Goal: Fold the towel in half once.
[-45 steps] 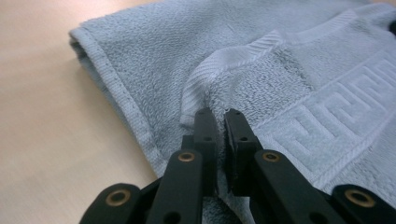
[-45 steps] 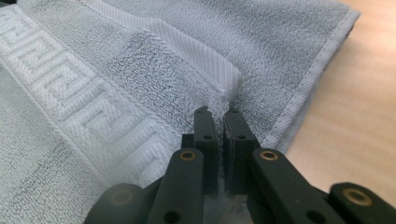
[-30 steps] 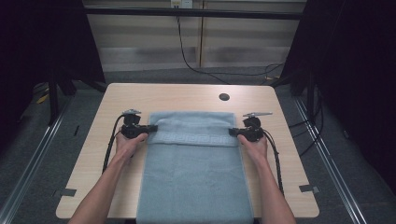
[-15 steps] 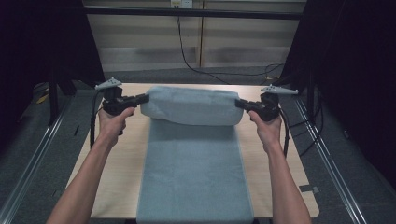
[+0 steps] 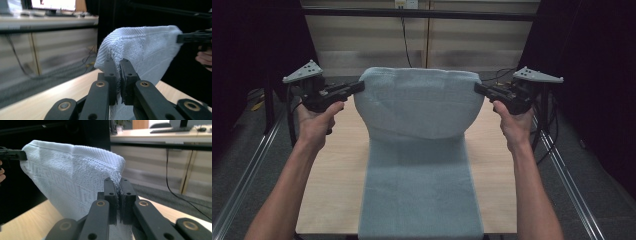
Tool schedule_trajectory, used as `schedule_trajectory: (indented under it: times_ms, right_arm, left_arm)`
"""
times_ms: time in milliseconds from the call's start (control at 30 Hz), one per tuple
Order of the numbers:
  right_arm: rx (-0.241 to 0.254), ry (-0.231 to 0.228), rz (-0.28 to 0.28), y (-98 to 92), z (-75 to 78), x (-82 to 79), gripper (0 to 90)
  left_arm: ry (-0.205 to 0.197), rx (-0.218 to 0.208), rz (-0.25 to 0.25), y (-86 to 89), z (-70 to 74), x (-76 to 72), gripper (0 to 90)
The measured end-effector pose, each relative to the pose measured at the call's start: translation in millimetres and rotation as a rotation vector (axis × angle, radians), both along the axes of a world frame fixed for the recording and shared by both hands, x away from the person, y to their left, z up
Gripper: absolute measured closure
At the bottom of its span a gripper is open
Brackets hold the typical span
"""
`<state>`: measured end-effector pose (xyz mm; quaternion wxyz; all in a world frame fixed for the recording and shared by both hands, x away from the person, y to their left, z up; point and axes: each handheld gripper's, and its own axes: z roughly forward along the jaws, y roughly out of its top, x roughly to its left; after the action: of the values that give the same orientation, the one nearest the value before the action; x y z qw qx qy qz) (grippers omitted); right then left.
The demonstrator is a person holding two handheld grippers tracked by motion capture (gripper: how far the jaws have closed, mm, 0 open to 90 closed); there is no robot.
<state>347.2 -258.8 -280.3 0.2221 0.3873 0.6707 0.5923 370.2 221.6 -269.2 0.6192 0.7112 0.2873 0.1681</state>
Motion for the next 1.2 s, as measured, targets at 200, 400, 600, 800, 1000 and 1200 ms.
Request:
schedule_trajectory:
  times_ms: [200,400,600,800,1000,1200]
  right_arm:
    - [-0.021,-0.005,0.057,-1.9,-7.4,-41.0,86.7]
    - [-0.043,0.070,0.119,-1.7,-59.8,-99.7,85.7]
    - [-0.093,0.199,0.173,4.6,-122.0,-146.5,81.0]
    - [-0.061,0.280,0.236,2.0,-158.6,-186.7,72.4]
    - [-0.012,0.267,0.232,-3.4,-157.1,-195.1,62.0]
    - [-0.106,0.300,0.159,0.3,-165.6,-134.1,59.1]
  left_arm:
    - [0.047,0.013,-0.045,8.7,-31.0,-46.5,85.2]
    - [0.122,0.028,-0.120,20.3,-93.9,-96.2,83.9]
    - [0.256,0.097,-0.176,18.3,-154.9,-131.2,82.3]
    - [0.309,0.091,-0.273,23.5,-184.5,-158.2,77.2]
    - [0.322,0.056,-0.245,28.6,-185.3,-143.7,62.5]
    - [0.402,0.141,-0.153,16.7,-199.8,-78.4,55.0]
